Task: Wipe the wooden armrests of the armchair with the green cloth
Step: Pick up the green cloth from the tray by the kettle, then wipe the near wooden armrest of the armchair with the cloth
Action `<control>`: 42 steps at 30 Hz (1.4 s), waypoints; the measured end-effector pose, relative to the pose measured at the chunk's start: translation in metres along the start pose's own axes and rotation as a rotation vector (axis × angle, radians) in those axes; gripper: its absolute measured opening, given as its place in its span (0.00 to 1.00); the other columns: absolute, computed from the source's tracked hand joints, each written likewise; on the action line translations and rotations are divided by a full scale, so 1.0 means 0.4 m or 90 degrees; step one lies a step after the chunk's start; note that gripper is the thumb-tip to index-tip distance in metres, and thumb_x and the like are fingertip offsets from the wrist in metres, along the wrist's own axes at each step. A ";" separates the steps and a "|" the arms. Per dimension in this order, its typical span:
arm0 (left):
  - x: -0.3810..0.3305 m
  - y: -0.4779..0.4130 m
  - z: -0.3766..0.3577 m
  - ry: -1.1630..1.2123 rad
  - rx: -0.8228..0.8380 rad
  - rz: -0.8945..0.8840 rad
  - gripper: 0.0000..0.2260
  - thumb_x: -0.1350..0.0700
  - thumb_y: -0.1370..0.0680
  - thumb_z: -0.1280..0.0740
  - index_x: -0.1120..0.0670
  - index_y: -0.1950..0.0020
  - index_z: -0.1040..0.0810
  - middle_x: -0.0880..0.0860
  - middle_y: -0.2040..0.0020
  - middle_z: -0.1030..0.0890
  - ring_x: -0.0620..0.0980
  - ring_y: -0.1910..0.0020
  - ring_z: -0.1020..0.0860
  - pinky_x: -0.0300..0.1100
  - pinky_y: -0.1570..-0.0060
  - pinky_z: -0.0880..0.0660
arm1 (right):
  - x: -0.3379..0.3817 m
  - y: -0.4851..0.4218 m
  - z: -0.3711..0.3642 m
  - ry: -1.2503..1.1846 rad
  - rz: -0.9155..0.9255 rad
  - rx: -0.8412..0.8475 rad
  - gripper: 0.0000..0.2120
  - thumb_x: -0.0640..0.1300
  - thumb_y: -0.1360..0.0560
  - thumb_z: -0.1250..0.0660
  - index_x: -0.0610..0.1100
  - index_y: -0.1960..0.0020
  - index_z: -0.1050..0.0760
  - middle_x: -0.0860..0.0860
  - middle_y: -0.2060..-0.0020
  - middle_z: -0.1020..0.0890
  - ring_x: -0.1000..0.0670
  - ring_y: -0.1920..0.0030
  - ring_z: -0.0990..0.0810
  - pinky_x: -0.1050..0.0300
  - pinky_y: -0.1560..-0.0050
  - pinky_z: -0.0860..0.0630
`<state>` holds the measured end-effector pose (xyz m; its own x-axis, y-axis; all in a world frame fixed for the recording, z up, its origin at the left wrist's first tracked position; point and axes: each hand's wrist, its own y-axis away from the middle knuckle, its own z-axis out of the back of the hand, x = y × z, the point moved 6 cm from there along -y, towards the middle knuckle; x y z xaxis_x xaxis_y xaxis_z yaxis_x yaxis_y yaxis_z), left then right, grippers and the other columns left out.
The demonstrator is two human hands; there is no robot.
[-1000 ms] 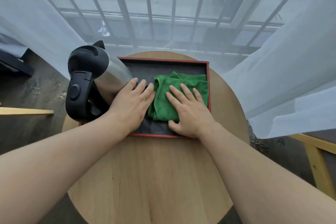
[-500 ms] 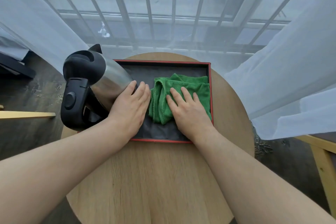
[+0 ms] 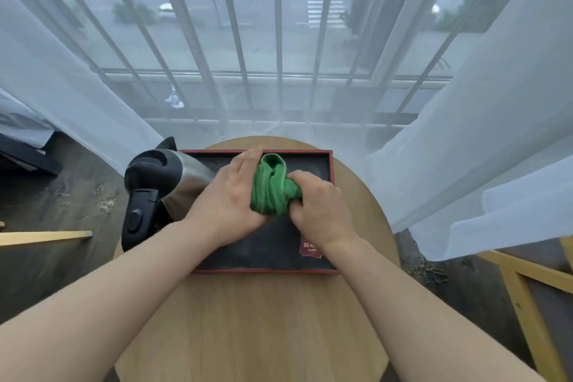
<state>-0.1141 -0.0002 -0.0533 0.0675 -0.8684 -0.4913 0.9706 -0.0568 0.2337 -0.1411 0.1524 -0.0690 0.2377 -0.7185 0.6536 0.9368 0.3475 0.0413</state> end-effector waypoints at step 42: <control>-1.916 0.320 -0.293 0.497 0.524 -0.282 0.20 0.58 0.24 0.30 0.55 0.32 0.23 0.58 0.37 0.16 0.50 0.43 0.16 0.46 0.41 0.19 | -0.626 1.288 1.448 -0.663 -0.370 -0.506 0.13 0.31 0.23 0.31 0.41 0.41 0.19 0.45 0.46 0.12 0.44 0.44 0.14 0.47 0.44 0.18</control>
<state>-0.0146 0.7159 0.2550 0.1632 -0.1808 -0.9699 0.5275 -0.8148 0.2407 0.1334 0.8602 0.2264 -0.1901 0.2429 0.9512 0.8093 -0.5097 0.2919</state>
